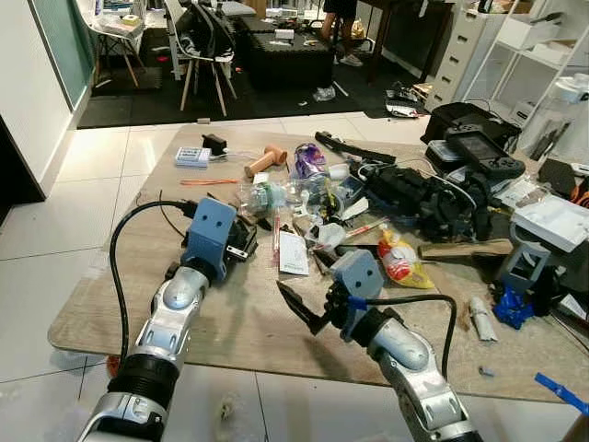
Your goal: Picking trash to rubbish bin
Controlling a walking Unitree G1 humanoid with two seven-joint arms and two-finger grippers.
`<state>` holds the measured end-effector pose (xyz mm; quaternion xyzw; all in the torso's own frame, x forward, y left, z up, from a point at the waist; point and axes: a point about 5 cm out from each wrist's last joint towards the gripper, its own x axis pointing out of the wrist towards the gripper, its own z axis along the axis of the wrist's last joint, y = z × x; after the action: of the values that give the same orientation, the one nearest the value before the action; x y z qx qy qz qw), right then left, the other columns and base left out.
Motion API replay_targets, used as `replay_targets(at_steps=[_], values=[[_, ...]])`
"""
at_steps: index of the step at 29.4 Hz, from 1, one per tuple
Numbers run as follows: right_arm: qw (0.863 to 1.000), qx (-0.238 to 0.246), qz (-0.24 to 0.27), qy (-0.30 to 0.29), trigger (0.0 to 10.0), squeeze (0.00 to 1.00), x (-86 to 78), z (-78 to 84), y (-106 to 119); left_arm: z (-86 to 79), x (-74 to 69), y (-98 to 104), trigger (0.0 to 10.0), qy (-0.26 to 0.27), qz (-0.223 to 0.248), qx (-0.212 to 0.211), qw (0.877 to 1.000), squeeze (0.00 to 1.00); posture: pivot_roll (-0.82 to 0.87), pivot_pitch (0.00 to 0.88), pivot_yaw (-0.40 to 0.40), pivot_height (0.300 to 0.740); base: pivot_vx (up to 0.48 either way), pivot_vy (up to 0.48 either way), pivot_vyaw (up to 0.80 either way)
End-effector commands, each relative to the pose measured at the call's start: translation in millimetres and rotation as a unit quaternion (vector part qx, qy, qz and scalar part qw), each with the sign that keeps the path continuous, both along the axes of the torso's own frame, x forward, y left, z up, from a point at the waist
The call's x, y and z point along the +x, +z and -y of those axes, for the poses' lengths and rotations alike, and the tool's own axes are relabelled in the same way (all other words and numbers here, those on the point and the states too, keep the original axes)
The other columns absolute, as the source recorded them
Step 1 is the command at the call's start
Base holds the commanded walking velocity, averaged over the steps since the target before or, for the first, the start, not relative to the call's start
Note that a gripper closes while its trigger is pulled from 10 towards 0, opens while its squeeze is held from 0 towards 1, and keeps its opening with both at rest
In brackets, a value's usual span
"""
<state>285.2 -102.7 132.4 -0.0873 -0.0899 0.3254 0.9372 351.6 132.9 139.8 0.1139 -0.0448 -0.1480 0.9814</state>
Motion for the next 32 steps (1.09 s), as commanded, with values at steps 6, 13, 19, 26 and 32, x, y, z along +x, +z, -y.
replay_targets(at_steps=[6, 13, 19, 26, 32], values=[[1.0, 0.006, 0.014, -0.001, 10.0, 0.0, -0.2, 1.3, 4.7, 2.2, -5.1, -18.8, 7.4, -0.018, -0.044, 0.018, 0.999, 0.0, -0.1, 0.069, -0.019, 0.74, 0.0, 0.0, 0.0], [1.0, 0.005, 0.017, -0.001, 10.0, 0.0, -0.3, 1.1, 4.0, 3.8, -6.5, -26.4, 2.3, -0.034, -0.076, 0.024, 0.996, 0.0, -0.1, 0.071, -0.018, 0.74, 0.0, 0.0, 0.0], [1.0, 0.003, 0.018, -0.002, 10.0, 0.0, -0.3, 0.8, 3.8, 4.8, -7.6, -29.5, 0.0, -0.042, -0.087, 0.018, 0.995, 0.0, -0.1, 0.075, -0.017, 0.74, 0.0, 0.0, 0.0], [1.0, 0.001, 0.018, -0.003, 10.0, 0.0, -0.2, 0.9, 3.5, 3.9, -7.6, -27.5, 0.0, -0.041, -0.084, 0.012, 0.996, 0.0, -0.1, 0.076, -0.018, 0.74, 0.0, 0.0, 0.0], [1.0, 0.005, 0.022, -0.004, 10.0, 0.0, 0.9, 1.2, 5.3, 12.8, -10.8, -1.1, 0.0, -0.123, -0.033, -0.053, 0.99, 0.0, -0.09, 0.078, -0.019, 0.74, 0.0, 0.0, 0.0]])
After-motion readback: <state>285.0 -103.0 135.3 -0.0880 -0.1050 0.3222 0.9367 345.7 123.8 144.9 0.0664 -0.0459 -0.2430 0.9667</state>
